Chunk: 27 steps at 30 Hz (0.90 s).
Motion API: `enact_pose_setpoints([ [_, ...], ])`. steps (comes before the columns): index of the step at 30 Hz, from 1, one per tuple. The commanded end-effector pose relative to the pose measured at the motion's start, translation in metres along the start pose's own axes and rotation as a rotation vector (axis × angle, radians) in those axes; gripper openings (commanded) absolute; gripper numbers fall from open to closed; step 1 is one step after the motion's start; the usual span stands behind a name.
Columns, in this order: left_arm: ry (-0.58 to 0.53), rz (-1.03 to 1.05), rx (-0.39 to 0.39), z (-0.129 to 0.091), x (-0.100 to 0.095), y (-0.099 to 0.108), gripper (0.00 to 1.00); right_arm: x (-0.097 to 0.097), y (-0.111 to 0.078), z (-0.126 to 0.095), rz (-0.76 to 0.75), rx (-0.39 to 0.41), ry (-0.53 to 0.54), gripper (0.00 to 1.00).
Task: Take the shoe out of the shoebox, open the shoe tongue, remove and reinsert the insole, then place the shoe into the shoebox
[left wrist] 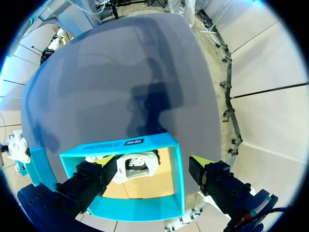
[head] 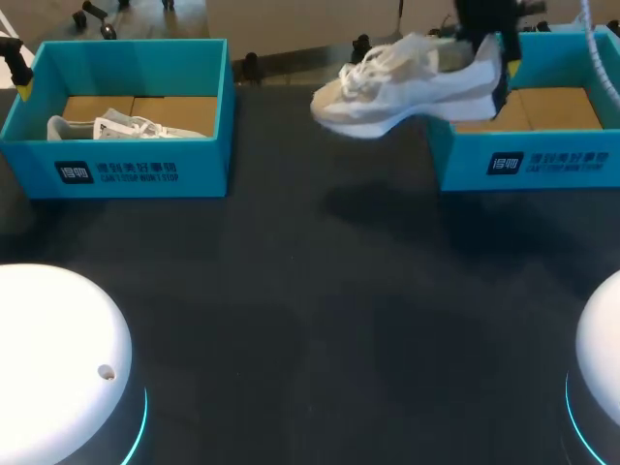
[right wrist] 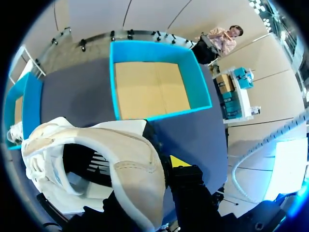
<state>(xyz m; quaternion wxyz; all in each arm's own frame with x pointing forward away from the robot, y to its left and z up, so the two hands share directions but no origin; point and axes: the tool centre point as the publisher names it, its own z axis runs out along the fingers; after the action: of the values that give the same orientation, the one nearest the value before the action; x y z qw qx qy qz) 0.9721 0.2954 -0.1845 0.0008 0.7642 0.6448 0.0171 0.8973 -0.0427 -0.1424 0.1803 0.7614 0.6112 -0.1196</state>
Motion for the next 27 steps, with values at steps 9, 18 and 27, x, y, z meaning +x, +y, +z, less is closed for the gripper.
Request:
enact_pose_setpoints([
  [9,0.003,0.001,-0.003,0.000,0.000,-0.001,1.00,0.015,-0.034,0.010,0.008,-0.049,0.041,0.00],
  [18,0.003,0.001,-0.003,0.000,0.000,-0.001,1.00,0.015,-0.034,0.010,0.008,-0.049,0.041,0.00],
  [27,0.003,0.001,-0.003,0.000,0.000,-0.001,1.00,0.035,-0.069,0.010,0.003,-0.050,0.038,0.00],
])
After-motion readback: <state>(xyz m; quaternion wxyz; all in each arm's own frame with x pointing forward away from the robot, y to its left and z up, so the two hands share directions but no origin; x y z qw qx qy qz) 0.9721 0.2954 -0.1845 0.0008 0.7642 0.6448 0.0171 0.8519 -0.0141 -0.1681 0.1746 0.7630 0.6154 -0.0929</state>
